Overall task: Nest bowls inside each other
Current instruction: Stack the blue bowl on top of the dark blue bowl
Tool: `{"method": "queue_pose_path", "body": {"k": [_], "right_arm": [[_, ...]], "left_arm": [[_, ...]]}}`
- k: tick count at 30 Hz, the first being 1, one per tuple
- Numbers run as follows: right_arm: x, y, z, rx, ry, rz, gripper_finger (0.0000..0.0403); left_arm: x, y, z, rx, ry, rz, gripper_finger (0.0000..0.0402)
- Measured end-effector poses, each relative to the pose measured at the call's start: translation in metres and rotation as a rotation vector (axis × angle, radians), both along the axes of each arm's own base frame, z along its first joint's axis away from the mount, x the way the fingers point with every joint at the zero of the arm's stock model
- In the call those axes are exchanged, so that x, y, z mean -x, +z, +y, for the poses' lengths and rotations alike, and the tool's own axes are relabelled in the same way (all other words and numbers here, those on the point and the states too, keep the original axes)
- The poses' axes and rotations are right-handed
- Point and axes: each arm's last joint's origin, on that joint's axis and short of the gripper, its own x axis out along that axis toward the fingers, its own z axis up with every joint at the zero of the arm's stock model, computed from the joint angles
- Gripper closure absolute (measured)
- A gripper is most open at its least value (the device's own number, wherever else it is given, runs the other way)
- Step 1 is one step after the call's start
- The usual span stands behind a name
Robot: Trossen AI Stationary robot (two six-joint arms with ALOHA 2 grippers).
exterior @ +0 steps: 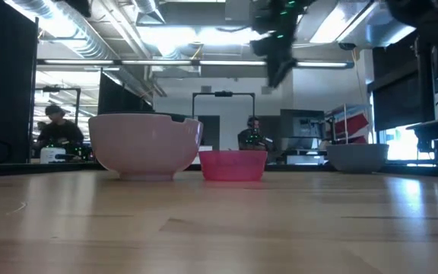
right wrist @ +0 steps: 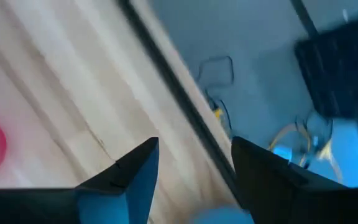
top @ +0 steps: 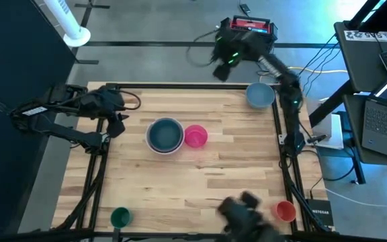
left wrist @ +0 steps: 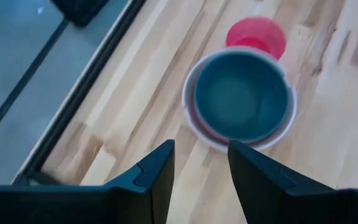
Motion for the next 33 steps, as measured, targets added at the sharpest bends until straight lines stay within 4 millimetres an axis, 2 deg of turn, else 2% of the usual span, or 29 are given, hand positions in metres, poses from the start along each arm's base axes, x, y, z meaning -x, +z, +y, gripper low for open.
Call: {"method": "queue_pose_path", "body": {"k": [3, 6, 13, 17, 33], "right_arm": [[0.035, -0.004, -0.008, -0.086, -0.112, 0.063, 0.0212], [0.051, -0.022, -0.009, -0.160, -0.193, 0.116, 0.0212], [0.062, -0.104, 0.006, -0.292, -0.260, 0.270, 0.0212], [0.070, -0.126, 0.018, -0.282, -0.287, 0.241, 0.0212], [0.086, -0.191, 0.035, -0.292, -0.268, 0.269, 0.0218]], "left_arm": [[-0.004, 0.003, 0.000, -0.026, -0.035, -0.034, 0.0267], [-0.007, 0.003, 0.000, -0.038, -0.051, -0.042, 0.0267], [-0.014, 0.001, 0.001, -0.035, -0.048, -0.020, 0.0267], [-0.016, 0.000, 0.001, -0.026, -0.034, -0.030, 0.0267], [-0.020, -0.002, 0.002, -0.009, -0.003, -0.024, 0.0267]]}}
